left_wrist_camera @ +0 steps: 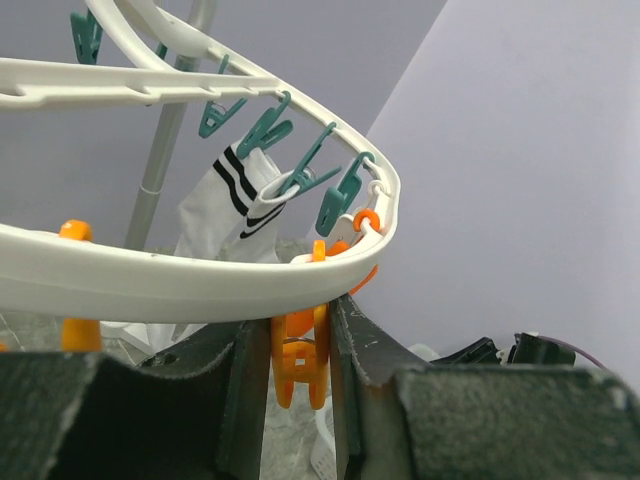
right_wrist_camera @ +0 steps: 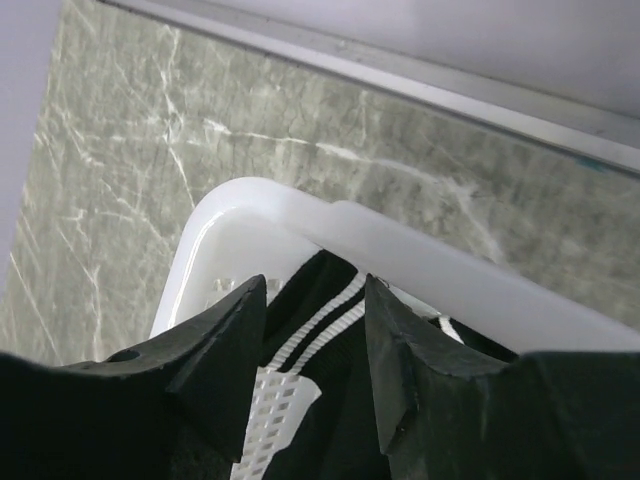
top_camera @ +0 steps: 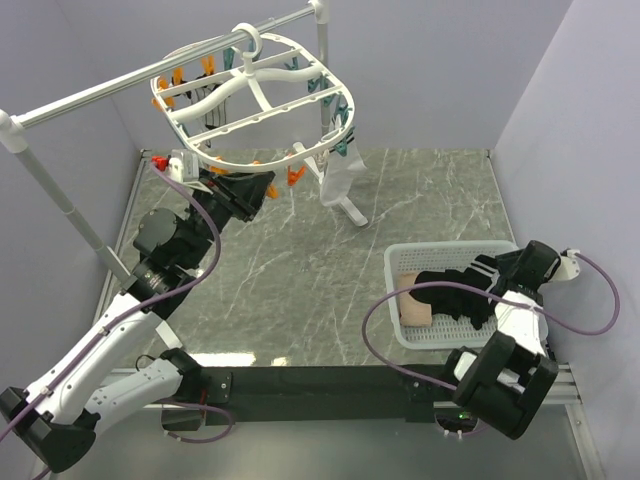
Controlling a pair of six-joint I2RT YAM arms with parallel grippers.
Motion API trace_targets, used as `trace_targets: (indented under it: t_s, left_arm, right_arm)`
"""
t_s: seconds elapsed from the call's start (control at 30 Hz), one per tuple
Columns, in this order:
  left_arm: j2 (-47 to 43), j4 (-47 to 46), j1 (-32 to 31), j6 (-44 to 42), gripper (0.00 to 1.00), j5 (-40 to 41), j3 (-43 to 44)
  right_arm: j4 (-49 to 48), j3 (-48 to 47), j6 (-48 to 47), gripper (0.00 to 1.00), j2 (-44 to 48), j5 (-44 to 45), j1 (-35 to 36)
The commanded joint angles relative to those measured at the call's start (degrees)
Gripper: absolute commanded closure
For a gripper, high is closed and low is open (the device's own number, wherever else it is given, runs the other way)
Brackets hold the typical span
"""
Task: Clip the socks to the hanger
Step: Pick up the sock from the bin.
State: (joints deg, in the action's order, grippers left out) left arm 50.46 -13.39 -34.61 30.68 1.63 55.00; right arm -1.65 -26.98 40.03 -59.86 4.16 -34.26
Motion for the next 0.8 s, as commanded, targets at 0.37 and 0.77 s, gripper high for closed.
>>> trace_targets:
  t_s: [0.37,0.77]
  left_arm:
    - [-1.6,-0.3,0.0,-2.1,0.8,1.0,0.2]
    - [-1.9,-1.6,0.7,-1.1,0.8,0.1,-0.5]
  right_arm:
    - [-13.6,-0.9,2.4,0.58,-12.0,-3.7,-0.5]
    - [-14.1,-1.3,2.1,0.67,-13.4,-0.9,-0.5]
